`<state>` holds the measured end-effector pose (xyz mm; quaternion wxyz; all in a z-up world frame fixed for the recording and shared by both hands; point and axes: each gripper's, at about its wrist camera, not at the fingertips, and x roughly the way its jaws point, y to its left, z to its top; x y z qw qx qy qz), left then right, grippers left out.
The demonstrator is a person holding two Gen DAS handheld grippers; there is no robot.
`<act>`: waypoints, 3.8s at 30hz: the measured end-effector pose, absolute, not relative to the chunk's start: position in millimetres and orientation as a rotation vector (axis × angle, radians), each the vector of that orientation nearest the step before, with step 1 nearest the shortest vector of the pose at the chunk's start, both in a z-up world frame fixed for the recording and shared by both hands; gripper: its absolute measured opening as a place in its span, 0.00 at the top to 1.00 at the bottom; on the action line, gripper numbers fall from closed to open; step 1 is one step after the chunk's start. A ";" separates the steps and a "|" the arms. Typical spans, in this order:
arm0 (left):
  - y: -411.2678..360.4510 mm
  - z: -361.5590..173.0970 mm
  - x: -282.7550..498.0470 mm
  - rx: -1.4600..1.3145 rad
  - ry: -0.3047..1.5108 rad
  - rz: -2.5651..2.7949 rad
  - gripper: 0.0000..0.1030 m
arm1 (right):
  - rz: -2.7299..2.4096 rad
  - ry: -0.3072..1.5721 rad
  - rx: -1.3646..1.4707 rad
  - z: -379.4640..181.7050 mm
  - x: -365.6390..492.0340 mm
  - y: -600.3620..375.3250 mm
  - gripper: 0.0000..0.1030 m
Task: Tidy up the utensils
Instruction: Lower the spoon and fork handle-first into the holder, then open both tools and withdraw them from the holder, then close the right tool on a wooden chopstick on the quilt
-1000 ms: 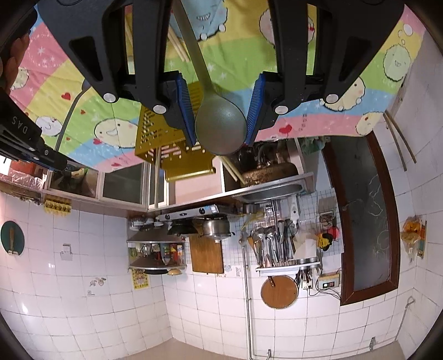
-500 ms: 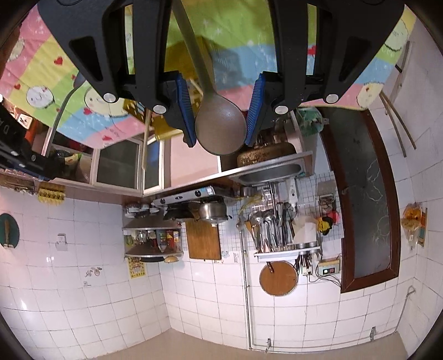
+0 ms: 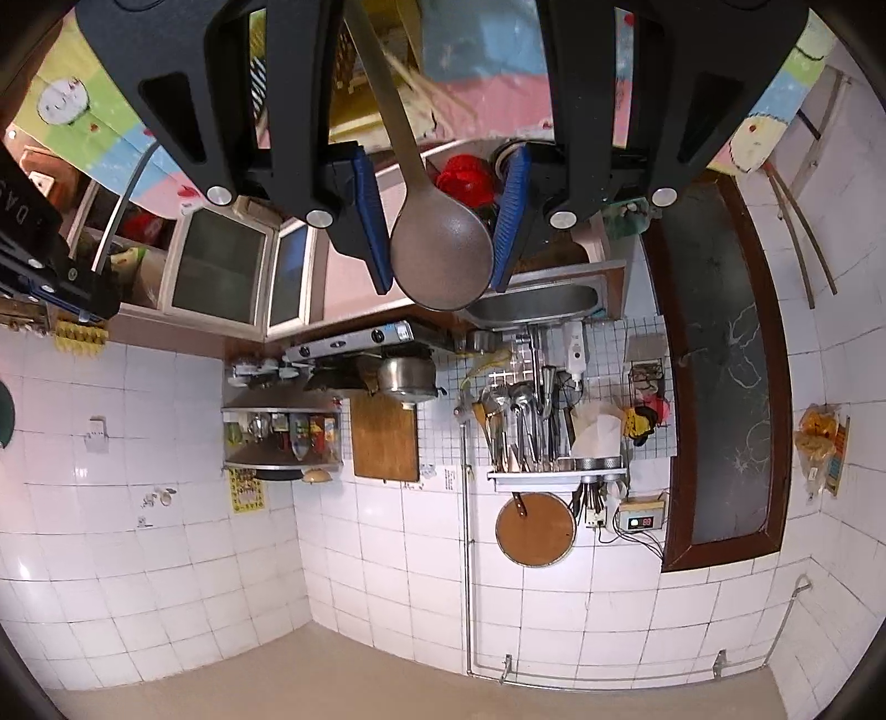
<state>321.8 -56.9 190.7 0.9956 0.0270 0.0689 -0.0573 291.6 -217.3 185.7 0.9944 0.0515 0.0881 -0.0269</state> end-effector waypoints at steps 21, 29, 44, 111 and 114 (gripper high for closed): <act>-56.0 97.0 390.3 0.006 0.229 -0.099 0.66 | -0.007 0.325 0.101 106.5 357.4 -211.1 0.93; -46.6 99.8 367.1 0.022 0.255 -0.092 0.44 | 0.000 0.398 0.118 82.1 362.2 -214.8 0.85; -12.0 107.1 247.0 0.079 0.309 -0.064 0.05 | -0.063 0.461 0.102 64.3 260.2 -218.2 0.43; -53.6 -54.7 226.4 0.055 0.887 -0.134 0.08 | -0.042 0.855 0.123 -71.3 236.4 -212.9 0.93; -55.6 -54.9 225.7 0.056 0.890 -0.133 0.08 | -0.045 0.852 0.130 -71.1 235.3 -213.4 0.93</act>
